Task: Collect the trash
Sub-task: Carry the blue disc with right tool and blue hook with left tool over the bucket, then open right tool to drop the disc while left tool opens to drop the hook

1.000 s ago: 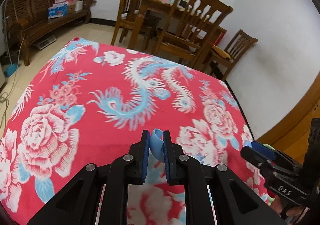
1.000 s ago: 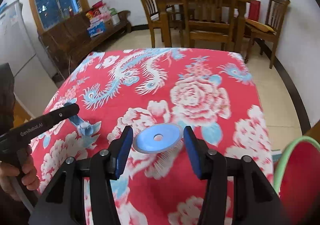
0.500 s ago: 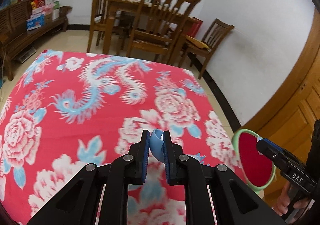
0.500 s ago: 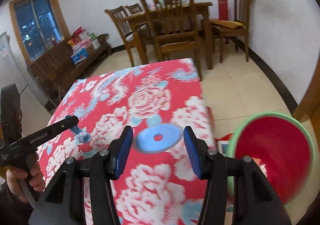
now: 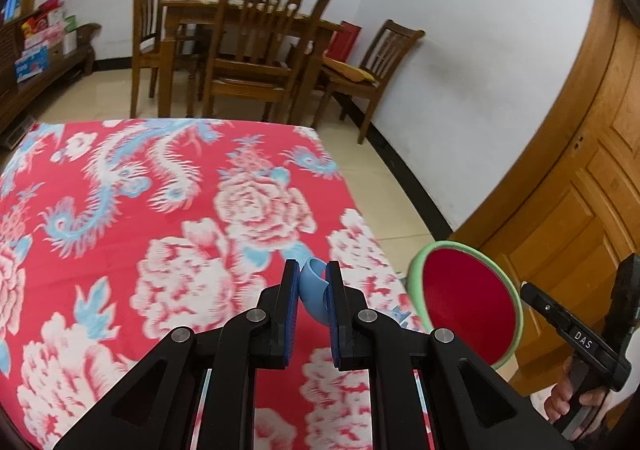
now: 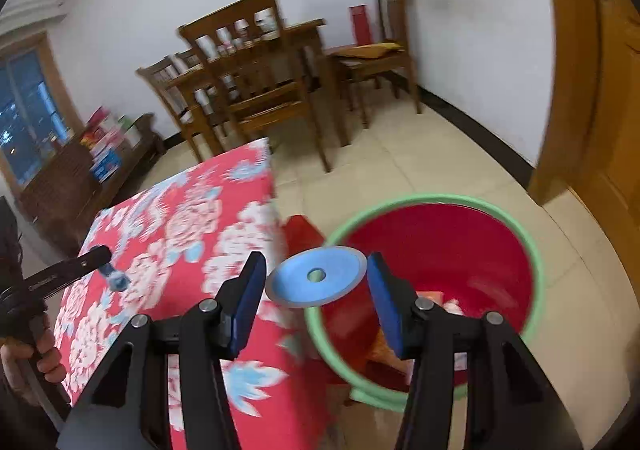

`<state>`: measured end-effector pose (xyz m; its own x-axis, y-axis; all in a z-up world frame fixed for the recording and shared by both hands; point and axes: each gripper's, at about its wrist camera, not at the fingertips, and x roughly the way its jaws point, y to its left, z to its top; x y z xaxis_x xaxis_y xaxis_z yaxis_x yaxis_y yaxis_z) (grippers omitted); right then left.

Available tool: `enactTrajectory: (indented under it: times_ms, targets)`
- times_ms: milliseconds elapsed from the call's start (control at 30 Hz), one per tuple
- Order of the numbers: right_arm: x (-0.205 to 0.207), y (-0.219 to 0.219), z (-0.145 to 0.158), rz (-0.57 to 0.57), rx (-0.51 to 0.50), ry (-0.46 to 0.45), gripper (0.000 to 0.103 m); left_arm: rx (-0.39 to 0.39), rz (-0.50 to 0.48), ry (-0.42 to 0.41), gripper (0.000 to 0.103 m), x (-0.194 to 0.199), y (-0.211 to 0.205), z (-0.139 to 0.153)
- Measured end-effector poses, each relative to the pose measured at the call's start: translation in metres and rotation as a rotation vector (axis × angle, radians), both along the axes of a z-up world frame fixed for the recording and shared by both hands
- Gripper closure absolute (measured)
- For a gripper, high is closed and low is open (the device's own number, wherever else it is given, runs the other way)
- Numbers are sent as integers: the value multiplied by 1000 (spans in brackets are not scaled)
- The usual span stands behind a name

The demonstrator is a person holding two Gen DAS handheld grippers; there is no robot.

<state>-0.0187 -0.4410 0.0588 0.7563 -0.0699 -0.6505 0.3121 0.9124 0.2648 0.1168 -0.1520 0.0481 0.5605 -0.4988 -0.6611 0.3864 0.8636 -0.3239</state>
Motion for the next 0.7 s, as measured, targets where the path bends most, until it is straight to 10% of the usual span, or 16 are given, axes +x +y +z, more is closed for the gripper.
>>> enactTrajectory:
  times_ms: [700]
  targets:
    - [-36,-76,-54,-206,125,86,48,10,-190,21,90,-12,-97,-5]
